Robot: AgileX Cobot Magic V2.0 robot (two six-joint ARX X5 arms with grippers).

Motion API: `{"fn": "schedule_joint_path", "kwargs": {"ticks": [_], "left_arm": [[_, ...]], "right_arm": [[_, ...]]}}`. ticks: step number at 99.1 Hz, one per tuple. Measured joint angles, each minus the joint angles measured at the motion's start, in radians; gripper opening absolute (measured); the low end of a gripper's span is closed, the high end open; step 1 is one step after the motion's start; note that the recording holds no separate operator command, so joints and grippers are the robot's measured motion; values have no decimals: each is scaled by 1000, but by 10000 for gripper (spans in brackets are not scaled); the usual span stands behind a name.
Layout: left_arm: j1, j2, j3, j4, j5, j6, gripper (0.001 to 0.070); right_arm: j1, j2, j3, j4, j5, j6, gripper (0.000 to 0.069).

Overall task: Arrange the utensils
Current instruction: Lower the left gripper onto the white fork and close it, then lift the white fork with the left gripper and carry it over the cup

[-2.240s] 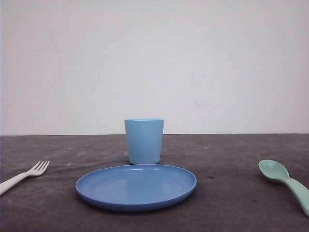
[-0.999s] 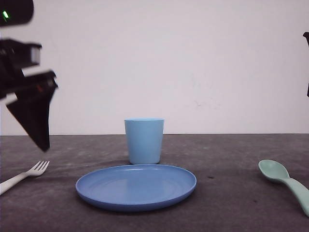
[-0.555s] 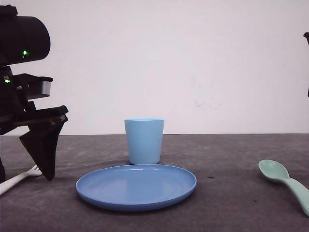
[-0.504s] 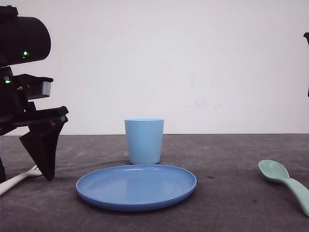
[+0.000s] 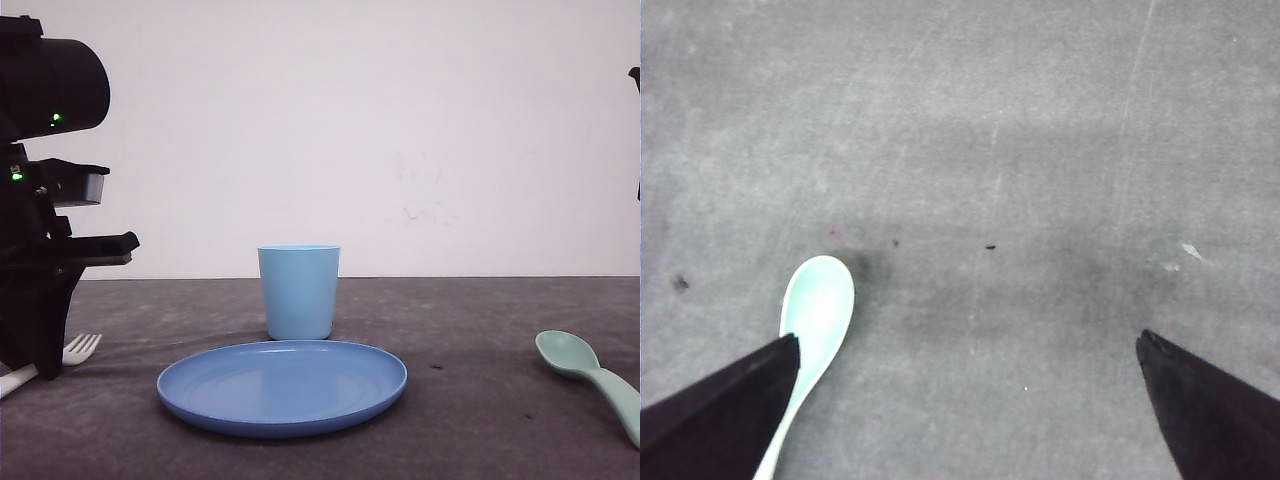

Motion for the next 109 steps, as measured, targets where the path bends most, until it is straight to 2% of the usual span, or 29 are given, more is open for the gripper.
{"fn": "schedule_joint_path", "kwargs": {"ticks": [27,42,53,69,95,109], "left_arm": [[-21,-56,8,21,15,0,63],[-39,-165,82,98,56,0,63],[-56,-236,120,213,96,0,63],[-84,-274,121,458,137,0,63],[-127,-198,121,767,139,3,63],[-141,-99,121,871,139,46,63]], "right_arm": [[0,0,0,0,0,0,680],[0,0,0,1,0,0,680],[0,0,0,1,0,0,680],[0,0,0,2,0,0,680],[0,0,0,10,0,0,680],[0,0,0,16,0,0,680]]}}
